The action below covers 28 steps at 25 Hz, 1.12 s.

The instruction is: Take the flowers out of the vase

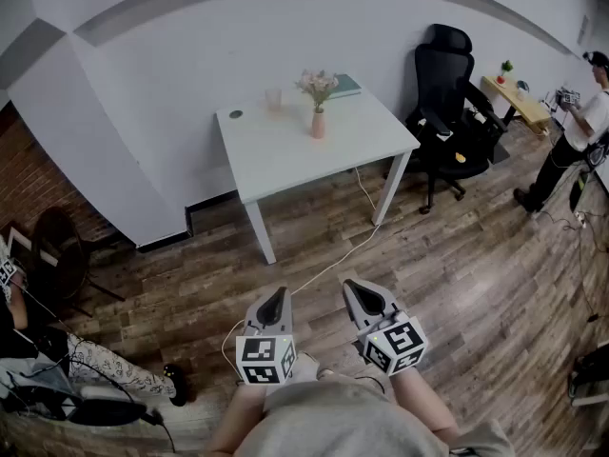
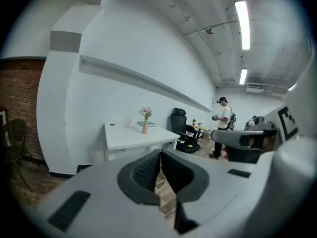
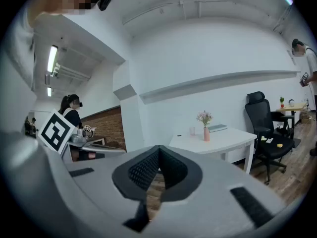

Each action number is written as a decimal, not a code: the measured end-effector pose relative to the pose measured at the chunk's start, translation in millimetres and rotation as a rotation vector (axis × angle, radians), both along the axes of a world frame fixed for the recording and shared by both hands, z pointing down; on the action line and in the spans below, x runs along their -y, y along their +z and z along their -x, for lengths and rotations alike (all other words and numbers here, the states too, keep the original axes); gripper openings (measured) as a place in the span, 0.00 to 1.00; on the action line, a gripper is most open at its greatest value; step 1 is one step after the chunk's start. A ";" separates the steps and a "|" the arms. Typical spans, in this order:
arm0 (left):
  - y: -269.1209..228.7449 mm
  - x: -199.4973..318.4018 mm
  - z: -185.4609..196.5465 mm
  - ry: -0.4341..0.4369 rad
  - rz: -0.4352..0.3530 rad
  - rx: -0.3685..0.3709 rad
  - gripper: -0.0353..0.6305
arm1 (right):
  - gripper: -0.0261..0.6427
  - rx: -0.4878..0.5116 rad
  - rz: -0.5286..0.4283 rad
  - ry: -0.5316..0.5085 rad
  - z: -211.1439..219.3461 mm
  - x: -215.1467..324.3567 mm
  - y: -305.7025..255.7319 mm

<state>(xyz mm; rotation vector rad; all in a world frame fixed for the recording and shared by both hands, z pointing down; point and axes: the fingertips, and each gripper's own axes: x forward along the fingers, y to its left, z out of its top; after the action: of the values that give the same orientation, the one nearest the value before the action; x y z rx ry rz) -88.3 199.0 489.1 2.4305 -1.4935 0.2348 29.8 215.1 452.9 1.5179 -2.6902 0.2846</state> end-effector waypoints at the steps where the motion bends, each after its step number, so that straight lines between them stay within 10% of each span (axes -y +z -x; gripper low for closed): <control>1: -1.0 -5.9 -0.7 0.000 0.000 0.000 0.07 | 0.04 0.000 -0.002 0.000 -1.0 -6.7 -1.1; 28: -12.3 -58.9 -14.0 0.013 -0.013 -0.026 0.07 | 0.04 0.003 -0.004 -0.013 -9.4 -60.7 0.2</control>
<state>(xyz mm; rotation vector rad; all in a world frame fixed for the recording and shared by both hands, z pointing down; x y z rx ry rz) -74.3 257.9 476.8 2.4446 -1.4729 0.1954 39.2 275.8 453.1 1.5013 -2.7035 0.2817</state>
